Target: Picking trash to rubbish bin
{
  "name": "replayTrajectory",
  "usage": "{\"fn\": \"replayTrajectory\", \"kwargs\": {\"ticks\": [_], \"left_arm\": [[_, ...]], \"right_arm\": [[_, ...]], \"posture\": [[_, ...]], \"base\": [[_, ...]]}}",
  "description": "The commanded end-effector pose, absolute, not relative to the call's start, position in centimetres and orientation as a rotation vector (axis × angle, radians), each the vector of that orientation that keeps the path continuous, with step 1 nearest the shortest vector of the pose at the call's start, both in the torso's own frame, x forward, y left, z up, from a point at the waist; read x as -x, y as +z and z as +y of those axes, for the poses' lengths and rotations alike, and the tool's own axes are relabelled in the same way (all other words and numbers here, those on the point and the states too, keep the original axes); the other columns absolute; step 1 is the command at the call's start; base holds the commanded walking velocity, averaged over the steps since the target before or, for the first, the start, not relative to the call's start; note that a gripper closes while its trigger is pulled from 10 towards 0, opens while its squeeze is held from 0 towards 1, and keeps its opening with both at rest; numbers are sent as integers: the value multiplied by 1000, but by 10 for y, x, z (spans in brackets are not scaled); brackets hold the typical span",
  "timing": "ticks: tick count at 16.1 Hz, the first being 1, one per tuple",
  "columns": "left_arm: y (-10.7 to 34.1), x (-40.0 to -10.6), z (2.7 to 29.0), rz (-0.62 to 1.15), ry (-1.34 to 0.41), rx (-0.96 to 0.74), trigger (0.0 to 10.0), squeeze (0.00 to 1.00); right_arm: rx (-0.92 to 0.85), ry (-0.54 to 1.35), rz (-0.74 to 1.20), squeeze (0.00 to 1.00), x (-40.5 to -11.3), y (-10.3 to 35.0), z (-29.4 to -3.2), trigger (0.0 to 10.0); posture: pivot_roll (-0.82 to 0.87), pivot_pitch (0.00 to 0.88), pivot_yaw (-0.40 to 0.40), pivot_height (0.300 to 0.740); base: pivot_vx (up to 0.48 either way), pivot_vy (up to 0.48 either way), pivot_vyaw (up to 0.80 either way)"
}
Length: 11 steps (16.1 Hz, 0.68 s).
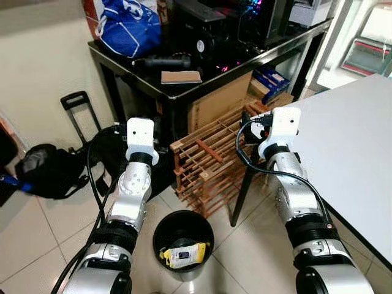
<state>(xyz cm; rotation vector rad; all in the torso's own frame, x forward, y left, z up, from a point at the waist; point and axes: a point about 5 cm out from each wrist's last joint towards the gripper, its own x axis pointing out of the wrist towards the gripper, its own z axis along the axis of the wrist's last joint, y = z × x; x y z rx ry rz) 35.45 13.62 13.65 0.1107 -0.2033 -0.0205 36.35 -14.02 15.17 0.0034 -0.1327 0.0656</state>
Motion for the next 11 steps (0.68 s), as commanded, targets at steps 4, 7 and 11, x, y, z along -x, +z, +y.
{"fn": "replayTrajectory", "kwargs": {"ticks": [4,7,11], "left_arm": [[139,-355,135,-211,-37,-112,10000,0],[139,-356,134,-211,-41,-113,10000,0],[139,-356,132,-209,-49,-109,10000,0]], "right_arm": [[-24,64,-153,0,-364,155,-140,10000],[-24,63,-152,0,-364,155,-140,10000],[-22,65,-147,0,-364,154,-140,10000]], "posture": [[-43,0,46,740],[-44,0,48,740],[-43,0,46,740]], "base": [[0,0,0],[0,0,0],[0,0,0]]}}
